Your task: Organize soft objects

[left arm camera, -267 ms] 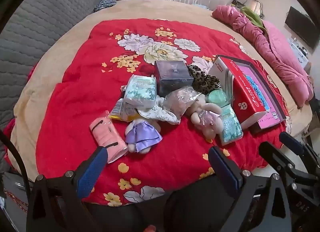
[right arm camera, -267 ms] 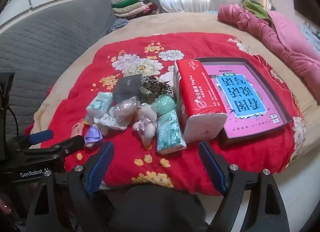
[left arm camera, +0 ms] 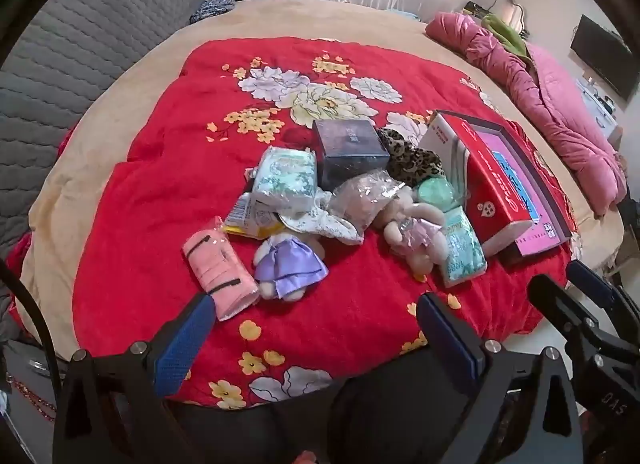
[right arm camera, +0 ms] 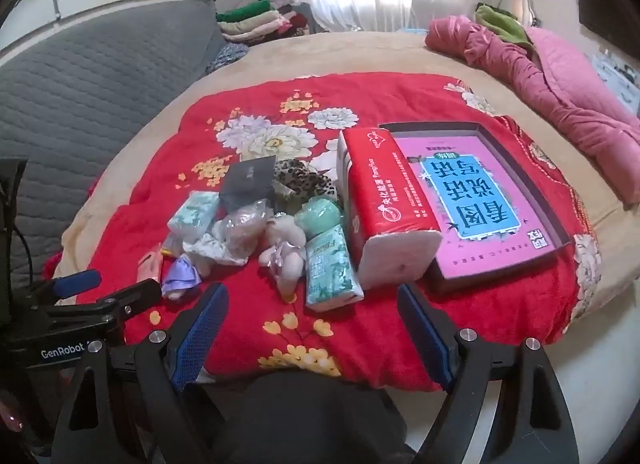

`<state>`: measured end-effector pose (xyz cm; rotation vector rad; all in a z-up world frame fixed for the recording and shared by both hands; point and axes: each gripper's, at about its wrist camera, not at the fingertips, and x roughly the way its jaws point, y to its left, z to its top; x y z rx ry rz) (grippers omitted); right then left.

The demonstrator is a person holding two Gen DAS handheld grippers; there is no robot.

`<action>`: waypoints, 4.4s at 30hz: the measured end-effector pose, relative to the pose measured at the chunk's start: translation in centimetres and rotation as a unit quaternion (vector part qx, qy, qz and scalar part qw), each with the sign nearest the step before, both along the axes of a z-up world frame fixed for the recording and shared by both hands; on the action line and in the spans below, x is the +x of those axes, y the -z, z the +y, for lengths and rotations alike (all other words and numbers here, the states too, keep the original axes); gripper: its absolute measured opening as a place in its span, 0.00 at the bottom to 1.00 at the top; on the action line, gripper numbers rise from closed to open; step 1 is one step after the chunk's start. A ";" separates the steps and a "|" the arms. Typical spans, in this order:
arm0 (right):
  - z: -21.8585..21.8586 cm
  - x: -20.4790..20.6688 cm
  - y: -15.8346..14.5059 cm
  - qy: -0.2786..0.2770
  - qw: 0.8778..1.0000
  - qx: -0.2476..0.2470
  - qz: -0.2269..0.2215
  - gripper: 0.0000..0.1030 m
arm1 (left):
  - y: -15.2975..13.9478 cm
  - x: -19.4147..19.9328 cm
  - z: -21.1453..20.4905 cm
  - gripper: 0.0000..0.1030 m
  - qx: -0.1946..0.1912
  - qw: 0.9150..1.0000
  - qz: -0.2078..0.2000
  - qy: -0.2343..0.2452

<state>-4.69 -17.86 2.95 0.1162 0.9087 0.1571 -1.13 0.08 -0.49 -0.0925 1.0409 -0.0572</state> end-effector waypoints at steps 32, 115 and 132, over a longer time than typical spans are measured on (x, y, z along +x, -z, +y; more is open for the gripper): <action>1.5 -1.2 -0.4 -0.013 0.999 -0.033 -0.009 0.84 | -0.5 -0.6 0.3 0.98 0.006 1.000 -0.006 0.011; 6.7 6.7 6.2 -0.065 0.987 -0.135 0.050 0.84 | 9.8 7.2 11.4 0.79 -0.080 0.977 0.161 -0.115; 11.0 10.0 12.2 -0.135 0.941 -0.306 0.049 0.39 | 10.6 9.2 11.4 0.37 -0.082 0.971 0.184 -0.125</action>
